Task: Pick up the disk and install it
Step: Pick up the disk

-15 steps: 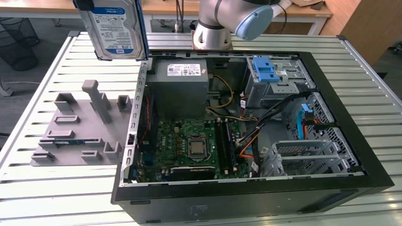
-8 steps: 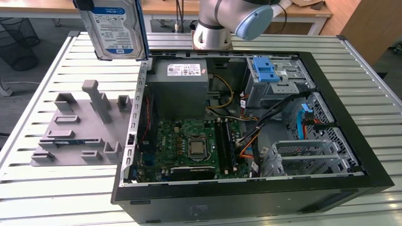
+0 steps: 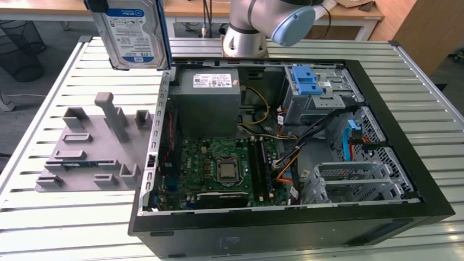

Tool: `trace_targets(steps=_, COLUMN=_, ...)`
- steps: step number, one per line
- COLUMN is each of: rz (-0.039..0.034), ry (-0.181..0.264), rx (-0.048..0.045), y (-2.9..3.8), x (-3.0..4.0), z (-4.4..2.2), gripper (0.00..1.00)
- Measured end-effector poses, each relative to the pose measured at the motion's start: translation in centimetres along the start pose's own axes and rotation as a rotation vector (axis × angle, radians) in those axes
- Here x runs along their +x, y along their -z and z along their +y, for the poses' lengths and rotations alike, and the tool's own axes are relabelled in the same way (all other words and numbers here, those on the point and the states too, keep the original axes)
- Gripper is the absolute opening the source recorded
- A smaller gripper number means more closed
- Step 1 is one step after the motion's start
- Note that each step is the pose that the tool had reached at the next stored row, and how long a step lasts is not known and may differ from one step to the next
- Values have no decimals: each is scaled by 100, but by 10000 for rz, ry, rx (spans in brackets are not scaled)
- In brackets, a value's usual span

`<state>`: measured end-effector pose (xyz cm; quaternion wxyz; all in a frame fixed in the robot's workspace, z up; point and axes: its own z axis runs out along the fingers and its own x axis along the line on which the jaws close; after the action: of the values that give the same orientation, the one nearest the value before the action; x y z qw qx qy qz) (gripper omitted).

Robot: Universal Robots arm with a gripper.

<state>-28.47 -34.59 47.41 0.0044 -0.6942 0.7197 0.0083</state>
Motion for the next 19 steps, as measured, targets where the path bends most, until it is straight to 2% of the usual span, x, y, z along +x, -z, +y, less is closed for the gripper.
trace_targets(steps=7, rz=0, ry=-1, rx=0, y=0, x=2, z=0, gripper=36)
trace_targets(steps=12, rz=1, ry=0, rx=-1, y=1, x=1, z=-56, gripper=36)
trace_targets(steps=19, rz=0, ry=-1, rx=0, y=0, x=17, z=-63, gripper=36)
